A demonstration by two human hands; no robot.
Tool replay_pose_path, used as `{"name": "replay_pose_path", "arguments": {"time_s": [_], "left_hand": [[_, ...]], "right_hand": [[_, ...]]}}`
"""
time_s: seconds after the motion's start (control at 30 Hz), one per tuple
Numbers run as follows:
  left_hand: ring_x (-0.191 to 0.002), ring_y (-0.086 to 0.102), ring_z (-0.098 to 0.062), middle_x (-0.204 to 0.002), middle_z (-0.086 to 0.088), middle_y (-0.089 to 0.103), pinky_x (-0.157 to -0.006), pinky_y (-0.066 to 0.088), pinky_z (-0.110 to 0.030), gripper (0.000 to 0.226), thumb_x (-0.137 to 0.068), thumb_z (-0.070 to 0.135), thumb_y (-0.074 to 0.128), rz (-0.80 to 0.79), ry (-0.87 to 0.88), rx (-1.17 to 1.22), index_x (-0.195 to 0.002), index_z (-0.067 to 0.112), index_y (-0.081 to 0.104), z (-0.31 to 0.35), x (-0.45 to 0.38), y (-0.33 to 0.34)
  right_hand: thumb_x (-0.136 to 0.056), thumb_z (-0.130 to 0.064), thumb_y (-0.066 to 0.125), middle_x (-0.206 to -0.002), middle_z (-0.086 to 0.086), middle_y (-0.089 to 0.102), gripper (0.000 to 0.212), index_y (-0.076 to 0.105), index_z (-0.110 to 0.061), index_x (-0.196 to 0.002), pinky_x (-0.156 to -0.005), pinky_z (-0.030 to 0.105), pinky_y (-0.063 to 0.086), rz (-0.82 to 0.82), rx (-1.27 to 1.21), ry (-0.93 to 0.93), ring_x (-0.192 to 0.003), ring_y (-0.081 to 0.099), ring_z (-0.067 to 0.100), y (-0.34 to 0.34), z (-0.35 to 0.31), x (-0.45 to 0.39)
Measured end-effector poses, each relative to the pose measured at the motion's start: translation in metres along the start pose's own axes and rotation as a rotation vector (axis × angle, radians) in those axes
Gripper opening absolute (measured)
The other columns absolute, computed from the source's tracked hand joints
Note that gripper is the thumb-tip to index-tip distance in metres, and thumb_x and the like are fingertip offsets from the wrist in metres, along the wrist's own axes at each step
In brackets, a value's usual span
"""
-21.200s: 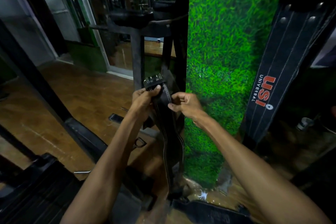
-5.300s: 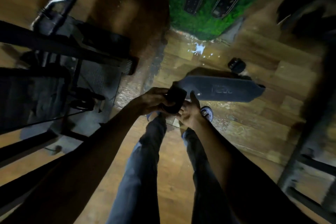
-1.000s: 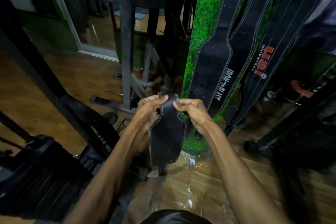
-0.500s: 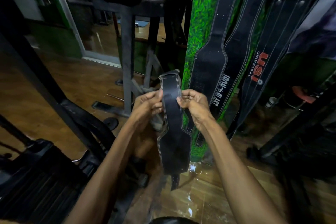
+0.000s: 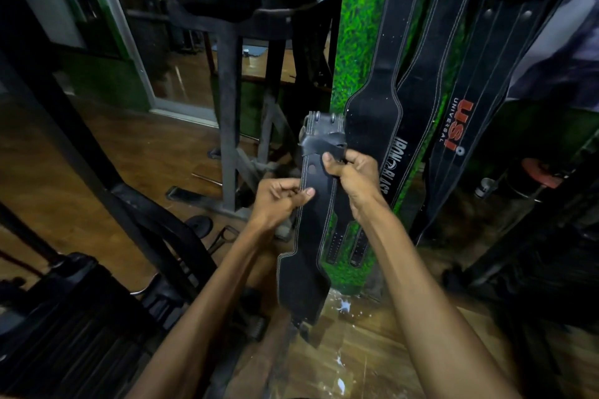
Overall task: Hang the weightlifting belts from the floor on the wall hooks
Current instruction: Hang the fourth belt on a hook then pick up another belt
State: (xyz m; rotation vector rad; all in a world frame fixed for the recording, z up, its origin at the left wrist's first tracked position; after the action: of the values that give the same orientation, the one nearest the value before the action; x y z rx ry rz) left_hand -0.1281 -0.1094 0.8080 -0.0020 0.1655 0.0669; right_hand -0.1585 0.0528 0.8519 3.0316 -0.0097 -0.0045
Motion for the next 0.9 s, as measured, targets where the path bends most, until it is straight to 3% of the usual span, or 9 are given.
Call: {"name": "replay_pose_path", "arguments": {"time_s": [0.07, 0.17, 0.23, 0.4, 0.53, 0.67, 0.73, 0.83, 0.9], "left_hand": [[-0.069, 0.065, -0.014, -0.080, -0.003, 0.074, -0.063, 0.056, -0.026, 0.011, -0.088, 0.020, 0.079, 0.048, 0.005, 0.065, -0.089, 0.010, 0.079, 0.013, 0.001, -0.009], [-0.087, 0.071, -0.019, -0.103, -0.018, 0.078, -0.080, 0.059, -0.035, 0.023, -0.088, 0.016, 0.079, 0.115, 0.115, 0.103, -0.106, 0.003, 0.077, 0.052, -0.005, -0.025], [-0.086, 0.069, -0.023, -0.100, -0.023, 0.077, -0.081, 0.057, -0.043, 0.021, -0.085, 0.010, 0.082, 0.115, 0.205, 0.014, -0.100, -0.004, 0.077, 0.068, -0.015, -0.028], [-0.075, 0.053, -0.019, -0.079, -0.009, 0.062, -0.067, 0.043, -0.038, 0.064, -0.077, 0.042, 0.087, 0.155, 0.291, -0.071, -0.083, -0.018, 0.066, 0.060, -0.021, -0.037], [-0.068, 0.040, -0.016, -0.071, -0.004, 0.045, -0.062, 0.033, -0.033, 0.048, -0.077, 0.050, 0.085, 0.127, 0.330, -0.169, -0.072, 0.009, 0.062, 0.058, -0.021, -0.030], [-0.065, 0.036, -0.015, -0.064, -0.009, 0.038, -0.058, 0.029, -0.034, 0.068, -0.078, 0.045, 0.086, 0.121, 0.369, -0.181, -0.065, -0.014, 0.054, 0.062, -0.021, -0.024], [-0.064, 0.034, -0.015, -0.062, -0.014, 0.037, -0.055, 0.028, -0.037, 0.071, -0.078, 0.046, 0.085, 0.129, 0.379, -0.192, -0.067, -0.016, 0.053, 0.060, -0.020, -0.026], [-0.066, 0.037, -0.015, -0.066, -0.008, 0.038, -0.059, 0.031, -0.032, 0.071, -0.078, 0.051, 0.083, 0.166, 0.374, -0.203, -0.070, -0.015, 0.057, 0.059, -0.020, -0.035], [-0.066, 0.035, -0.015, -0.067, -0.006, 0.036, -0.059, 0.030, -0.031, 0.073, -0.076, 0.051, 0.084, 0.176, 0.364, -0.209, -0.069, -0.016, 0.055, 0.058, -0.020, -0.037]], "right_hand": [[-0.086, -0.002, 0.078, -0.099, 0.013, 0.079, 0.022, 0.075, -0.001, -0.107, -0.087, 0.038, 0.062, 0.005, 0.047, -0.059, -0.088, 0.073, 0.016, 0.000, -0.005, 0.006], [-0.085, 0.010, 0.074, -0.084, -0.001, 0.074, 0.028, 0.074, -0.001, -0.111, -0.062, 0.012, 0.051, -0.052, 0.090, -0.155, -0.061, 0.062, -0.007, 0.011, -0.010, 0.019], [-0.084, 0.009, 0.075, -0.079, -0.008, 0.071, 0.030, 0.075, -0.004, -0.111, -0.058, 0.007, 0.045, -0.086, 0.127, -0.193, -0.055, 0.057, -0.009, 0.019, -0.010, 0.024], [-0.085, 0.004, 0.068, -0.096, 0.000, 0.079, 0.028, 0.076, -0.009, -0.108, -0.069, 0.011, 0.050, -0.168, 0.178, -0.114, -0.079, 0.069, -0.003, 0.014, -0.024, 0.026], [-0.094, -0.022, 0.057, -0.114, 0.000, 0.076, 0.031, 0.074, -0.013, -0.118, -0.092, 0.030, 0.051, -0.047, 0.180, -0.162, -0.108, 0.068, 0.012, -0.002, -0.060, 0.014], [-0.095, -0.066, 0.047, -0.128, -0.005, 0.070, 0.059, 0.080, -0.020, -0.110, -0.111, 0.037, 0.041, -0.220, 0.502, -0.105, -0.119, 0.061, 0.007, 0.019, -0.070, 0.008], [-0.101, -0.059, 0.044, -0.125, -0.001, 0.073, 0.056, 0.080, -0.015, -0.104, -0.114, 0.043, 0.040, -0.292, 0.308, -0.130, -0.120, 0.063, 0.010, 0.024, -0.077, 0.013], [-0.106, -0.049, 0.035, -0.124, 0.012, 0.073, 0.064, 0.077, -0.011, -0.077, -0.113, 0.048, 0.039, -0.337, -0.263, -0.097, -0.129, 0.062, 0.025, 0.017, -0.087, 0.019], [-0.107, -0.050, 0.033, -0.116, 0.006, 0.077, 0.066, 0.079, -0.014, -0.077, -0.111, 0.045, 0.040, -0.224, -0.107, -0.143, -0.121, 0.065, 0.020, 0.010, -0.088, 0.013]]}}
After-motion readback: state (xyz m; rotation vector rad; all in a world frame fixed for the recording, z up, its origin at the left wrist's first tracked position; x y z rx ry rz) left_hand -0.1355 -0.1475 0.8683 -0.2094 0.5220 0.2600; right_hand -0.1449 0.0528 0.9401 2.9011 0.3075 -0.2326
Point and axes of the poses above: each hand's wrist, its own x-axis away from the middle knuckle, its own y-axis out of the palm, z = x × y, the point moved 9 cm from there along -x, towards the middle knuckle
